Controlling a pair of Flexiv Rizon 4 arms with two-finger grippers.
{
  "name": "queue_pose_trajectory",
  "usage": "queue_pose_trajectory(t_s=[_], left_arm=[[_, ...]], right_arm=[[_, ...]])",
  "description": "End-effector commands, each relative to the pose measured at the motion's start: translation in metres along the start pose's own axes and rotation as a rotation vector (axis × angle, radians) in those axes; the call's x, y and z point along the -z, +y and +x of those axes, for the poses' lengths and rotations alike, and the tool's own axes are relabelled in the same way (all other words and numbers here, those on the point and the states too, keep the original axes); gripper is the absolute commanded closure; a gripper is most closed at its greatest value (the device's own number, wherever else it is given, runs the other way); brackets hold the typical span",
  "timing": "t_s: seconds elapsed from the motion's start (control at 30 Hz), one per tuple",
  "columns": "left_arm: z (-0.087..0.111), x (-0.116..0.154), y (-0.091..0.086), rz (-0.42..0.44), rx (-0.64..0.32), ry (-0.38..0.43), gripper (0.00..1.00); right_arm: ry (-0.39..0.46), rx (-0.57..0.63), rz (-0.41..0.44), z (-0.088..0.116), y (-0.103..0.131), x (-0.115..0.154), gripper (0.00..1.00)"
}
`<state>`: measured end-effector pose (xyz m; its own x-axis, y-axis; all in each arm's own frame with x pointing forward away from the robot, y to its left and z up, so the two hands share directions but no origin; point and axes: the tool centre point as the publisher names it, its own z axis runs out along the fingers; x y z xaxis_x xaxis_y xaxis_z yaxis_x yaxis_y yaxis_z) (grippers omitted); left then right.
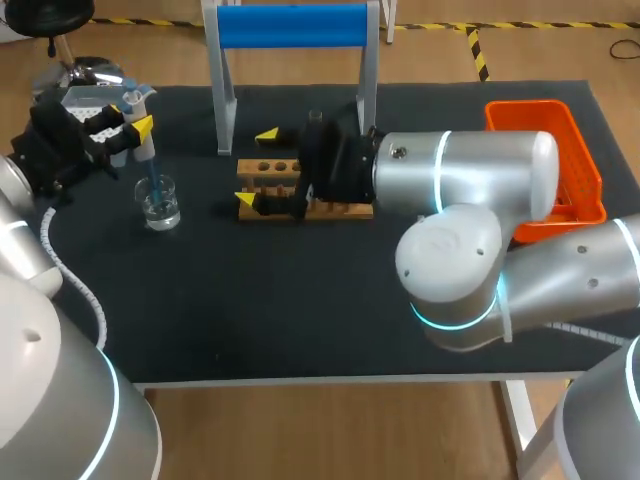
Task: Invert the test tube, pick up the pipette, mount the tip to pipette, aspirate from beaker and dispense into the tube, eject the tip, return the pipette, and cap with the stopper.
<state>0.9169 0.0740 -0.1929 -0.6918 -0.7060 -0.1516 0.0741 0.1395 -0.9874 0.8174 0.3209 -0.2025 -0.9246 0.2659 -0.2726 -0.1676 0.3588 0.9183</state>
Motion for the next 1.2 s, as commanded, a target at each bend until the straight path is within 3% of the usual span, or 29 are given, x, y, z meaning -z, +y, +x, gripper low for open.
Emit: queue_pose_trajectory(t_s=[0.03,0.5,0.8,1.2], left_arm=[[0.000,-0.001,0.000,0.000,0.000,-0.001,1.00],[0.000,-0.001,0.000,0.000,0.000,-0.001,1.00],[0.000,-0.001,0.000,0.000,0.000,-0.001,1.00],[0.000,-0.001,0.000,0.000,0.000,-0.001,1.00]], right_arm=[[0.327,0.004,-0.018,-0.009,0.004,0.008,0.00],[0.477,-0.015,-0.063,-0.029,0.029,0.010,0.00],[0.510,-0.024,-0.083,-0.041,0.039,0.005,0.00],[0.604,-0.060,-0.180,-0.057,0.070,-0.007,0.00]])
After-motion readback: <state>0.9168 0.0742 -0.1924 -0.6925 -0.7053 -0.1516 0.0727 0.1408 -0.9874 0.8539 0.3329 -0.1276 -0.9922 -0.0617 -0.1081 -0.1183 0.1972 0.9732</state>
